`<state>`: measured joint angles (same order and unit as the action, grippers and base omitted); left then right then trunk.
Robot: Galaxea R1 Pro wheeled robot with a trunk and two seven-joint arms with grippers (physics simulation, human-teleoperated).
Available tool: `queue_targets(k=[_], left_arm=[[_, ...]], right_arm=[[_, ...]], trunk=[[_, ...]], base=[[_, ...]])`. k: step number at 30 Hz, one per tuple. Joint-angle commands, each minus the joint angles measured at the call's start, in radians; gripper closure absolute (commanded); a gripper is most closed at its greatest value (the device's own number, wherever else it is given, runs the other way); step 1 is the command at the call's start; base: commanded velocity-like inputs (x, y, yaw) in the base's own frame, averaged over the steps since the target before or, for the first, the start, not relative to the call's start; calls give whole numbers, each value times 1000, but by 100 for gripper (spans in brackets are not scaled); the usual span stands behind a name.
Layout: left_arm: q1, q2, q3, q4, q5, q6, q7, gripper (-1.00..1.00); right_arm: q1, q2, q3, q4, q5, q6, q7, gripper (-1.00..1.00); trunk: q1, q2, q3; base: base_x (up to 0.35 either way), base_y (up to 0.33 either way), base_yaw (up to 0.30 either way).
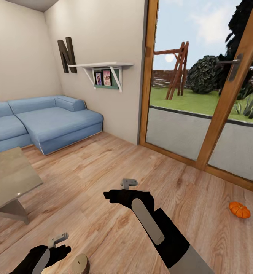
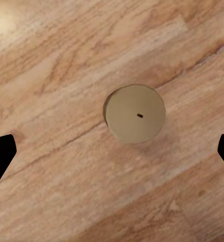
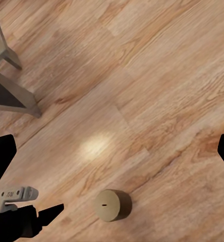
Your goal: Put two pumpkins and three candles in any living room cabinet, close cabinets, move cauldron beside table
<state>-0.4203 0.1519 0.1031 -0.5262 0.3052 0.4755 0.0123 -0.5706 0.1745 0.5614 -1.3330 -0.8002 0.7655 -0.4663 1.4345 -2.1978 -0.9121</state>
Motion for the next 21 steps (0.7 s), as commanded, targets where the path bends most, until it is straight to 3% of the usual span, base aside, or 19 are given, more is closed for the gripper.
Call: queue_targets(k=[1, 8, 15, 21], left_arm=[[0, 0, 0, 0, 0, 0, 0, -100], [0, 0, 0, 0, -1, -1, 0, -100], [0, -1, -2, 26, -1, -47, 0, -100], [0, -11, -49, 34, -1, -57, 0, -100]], right_arm=[[0, 0, 0, 0, 0, 0, 0, -100], [0, 0, 0, 0, 0, 0, 0, -100], [0, 0, 1, 0, 0, -1, -1, -100], [0, 0, 1, 0, 0, -2, -2, -100]], trunk=[[4, -7, -3], [31, -56, -25], [58, -105, -47], [81, -147, -66]], base=[[0, 0, 0], [0, 0, 0], [0, 0, 0], [0, 0, 0]])
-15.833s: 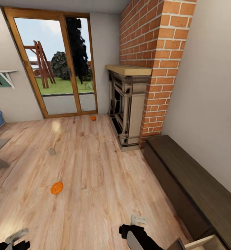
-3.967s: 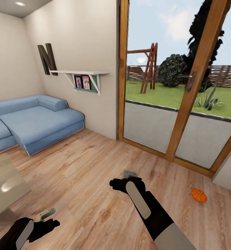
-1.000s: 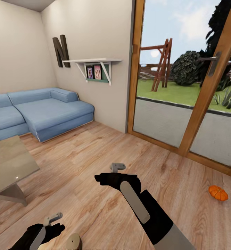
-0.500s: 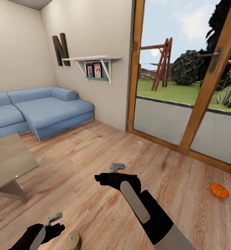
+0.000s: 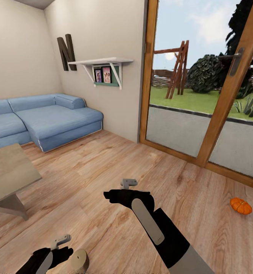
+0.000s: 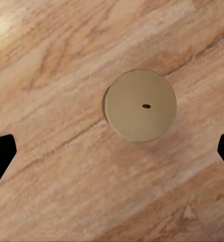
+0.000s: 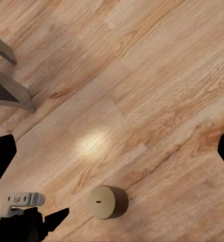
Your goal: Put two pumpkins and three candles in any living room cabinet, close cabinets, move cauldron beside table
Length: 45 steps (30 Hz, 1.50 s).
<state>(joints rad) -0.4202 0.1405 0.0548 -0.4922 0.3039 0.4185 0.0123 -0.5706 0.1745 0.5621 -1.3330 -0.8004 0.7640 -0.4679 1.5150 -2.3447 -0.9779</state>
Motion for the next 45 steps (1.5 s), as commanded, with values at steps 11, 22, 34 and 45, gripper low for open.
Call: queue_targets(k=[11, 22, 34, 45], left_arm=[[0, -5, -14, 1, 0, -21, 0, -100], [0, -7, -15, 1, 0, -21, 0, -100], [0, -7, -15, 1, 0, -21, 0, -100], [-1, -5, -28, -13, -1, 30, -12, -100]], right_arm=[[0, 0, 0, 0, 0, 0, 0, -100], [0, 0, 1, 1, 0, 0, 0, -100], [0, 0, 1, 1, 0, 0, 0, -100], [0, 0, 1, 0, 0, -1, 0, -100]], trunk=[[42, -77, -35], [84, -154, -69], [90, -158, -115], [95, -161, -158]], base=[[0, 0, 0], [0, 0, 0], [0, 0, 0], [0, 0, -62]])
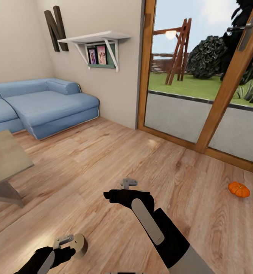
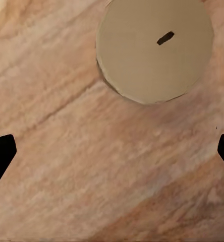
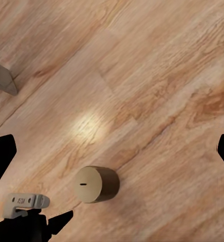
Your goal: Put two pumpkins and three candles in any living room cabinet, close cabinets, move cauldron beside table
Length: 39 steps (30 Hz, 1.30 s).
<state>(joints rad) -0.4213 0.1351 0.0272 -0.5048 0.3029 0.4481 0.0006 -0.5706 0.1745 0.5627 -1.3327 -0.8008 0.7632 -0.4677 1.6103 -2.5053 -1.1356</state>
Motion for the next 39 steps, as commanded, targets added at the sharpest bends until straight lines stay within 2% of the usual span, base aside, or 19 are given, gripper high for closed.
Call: queue_targets(k=[1, 5, 8, 12, 22, 39], left_arm=[[-1, 1, -1, -15, 0, 36, -1, -100], [-4, 3, -4, -115, 0, 200, -2, -100], [-7, 2, -4, -157, 1, 245, -1, -100], [-12, 4, -4, -174, 0, 258, -2, -100], [-19, 0, -3, -197, 1, 255, -1, -100], [-19, 3, -3, -200, -1, 251, 0, -100]], right_arm=[[0, 0, 0, 0, 0, 0, 0, -100], [0, 0, 0, 0, 0, 0, 0, -100], [0, 0, 0, 0, 0, -1, 0, -100], [0, 0, 0, 1, 0, -1, 0, -100], [0, 0, 0, 3, 0, -1, 0, -100], [0, 0, 0, 3, 0, -1, 1, -100]], trunk=[[0, 0, -4], [2, -1, -19], [4, -2, -31], [5, -3, -47], [5, -3, -47], [5, -3, -47]], base=[[0, 0, -109], [0, 0, -50], [0, 0, -10], [0, 0, -2], [8, 0, 0], [109, 26, 0]])
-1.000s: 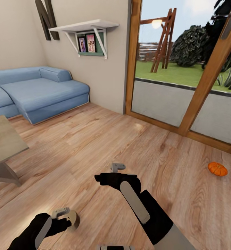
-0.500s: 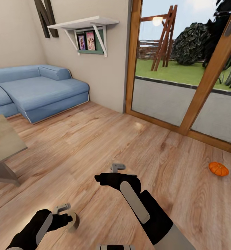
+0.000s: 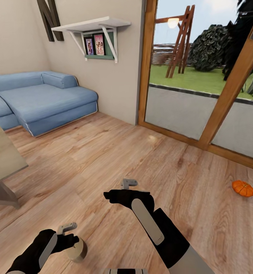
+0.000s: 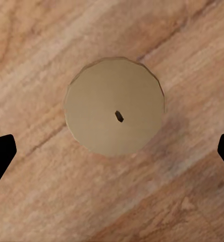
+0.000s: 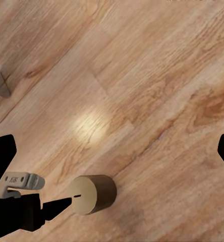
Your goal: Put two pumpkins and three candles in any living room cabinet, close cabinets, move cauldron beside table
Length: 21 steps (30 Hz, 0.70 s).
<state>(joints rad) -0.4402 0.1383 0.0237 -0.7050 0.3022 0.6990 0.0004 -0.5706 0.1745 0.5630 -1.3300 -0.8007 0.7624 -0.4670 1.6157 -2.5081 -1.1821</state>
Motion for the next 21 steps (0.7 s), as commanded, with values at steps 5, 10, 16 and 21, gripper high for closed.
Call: queue_targets(k=[5, 10, 16, 21], left_arm=[[0, 1, 1, -2, 0, -2, -1, -100], [0, 1, 1, -2, 0, -44, -2, -100], [0, -1, 1, -2, 0, -66, -2, -100], [0, -2, -2, -1, 0, -104, -2, -100]], right_arm=[[0, 0, 0, 1, 0, 0, 0, -100], [0, 0, 0, 11, 0, 0, 1, -100], [0, 0, -1, 2, 0, 3, 1, -100], [1, 0, -2, -71, -44, 12, 2, -100]], trunk=[[1, 0, -8], [3, -2, -27], [6, -3, -50], [8, -4, -70]], base=[[6, 3, 0], [0, 0, 0], [0, 0, 0], [0, 0, 0]])
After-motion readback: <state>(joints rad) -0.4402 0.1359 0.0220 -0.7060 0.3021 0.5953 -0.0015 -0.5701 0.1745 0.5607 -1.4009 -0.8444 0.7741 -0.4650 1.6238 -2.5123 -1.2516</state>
